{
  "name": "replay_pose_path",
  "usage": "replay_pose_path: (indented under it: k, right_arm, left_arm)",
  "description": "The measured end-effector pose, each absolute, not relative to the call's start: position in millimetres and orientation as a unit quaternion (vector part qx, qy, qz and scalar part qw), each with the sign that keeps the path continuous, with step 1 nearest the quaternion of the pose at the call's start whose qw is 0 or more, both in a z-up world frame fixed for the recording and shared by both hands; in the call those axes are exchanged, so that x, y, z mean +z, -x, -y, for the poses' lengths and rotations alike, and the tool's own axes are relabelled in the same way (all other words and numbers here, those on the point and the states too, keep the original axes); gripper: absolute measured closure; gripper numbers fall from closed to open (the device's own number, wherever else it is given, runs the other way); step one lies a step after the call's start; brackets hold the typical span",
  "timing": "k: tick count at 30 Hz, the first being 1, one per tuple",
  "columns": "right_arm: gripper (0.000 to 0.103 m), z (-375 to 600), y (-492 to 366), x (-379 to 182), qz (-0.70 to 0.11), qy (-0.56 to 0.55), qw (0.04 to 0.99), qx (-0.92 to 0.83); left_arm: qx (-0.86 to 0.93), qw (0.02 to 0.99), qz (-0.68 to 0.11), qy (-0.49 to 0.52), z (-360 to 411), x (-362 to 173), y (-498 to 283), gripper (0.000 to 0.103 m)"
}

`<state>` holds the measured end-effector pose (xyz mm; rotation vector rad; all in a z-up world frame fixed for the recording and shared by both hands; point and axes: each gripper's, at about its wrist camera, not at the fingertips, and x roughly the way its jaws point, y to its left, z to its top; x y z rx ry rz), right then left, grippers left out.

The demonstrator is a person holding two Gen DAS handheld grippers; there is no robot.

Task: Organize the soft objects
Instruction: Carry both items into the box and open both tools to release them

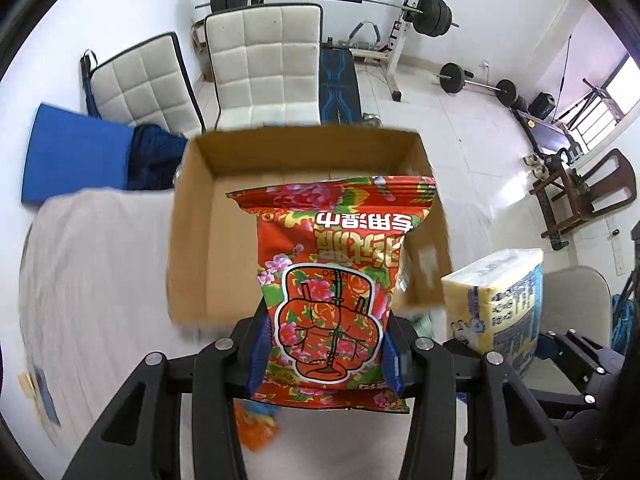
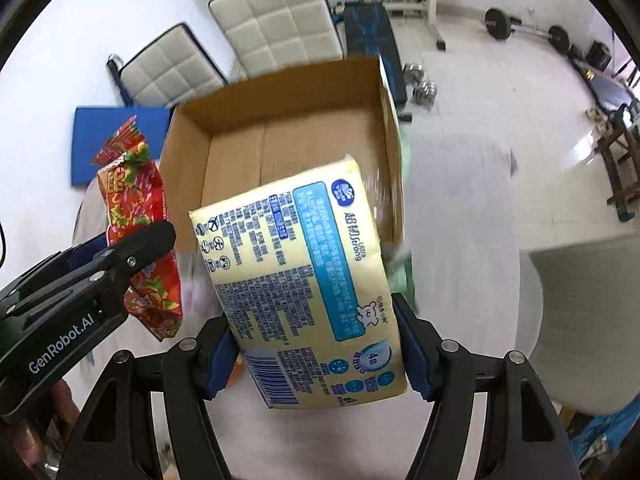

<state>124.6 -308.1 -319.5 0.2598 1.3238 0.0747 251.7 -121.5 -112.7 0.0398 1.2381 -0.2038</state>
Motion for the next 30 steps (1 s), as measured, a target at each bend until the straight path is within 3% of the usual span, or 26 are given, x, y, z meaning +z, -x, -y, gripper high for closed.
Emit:
replay_pose_path:
  k: [11, 15, 23, 30]
  right_arm:
    - [0.032, 283, -270, -338, -0.634, -0.116, 0.765, 0.000]
    - [0.032, 283, -304, -371, -0.653, -0.106, 0.750, -0.010]
    - [0.032, 295, -337, -436, -0.680, -0.119, 0.723, -0.013]
    - [0.032, 300, -350, -458, -0.685, -0.118, 0.719, -0.012]
  left_arm:
    - [-0.102, 0.755, -0.648, 0.003, 108, -192, -390, 0.060]
    - [-0.116, 0.718, -0.686, 0.020, 114, -232, -422, 0.060]
    - [-0.128, 0.664, -0.735, 0.041, 127, -292, -442, 0.060]
    - [-0.131, 0.658, -0.740, 0.047, 136, -296, -438, 0.060]
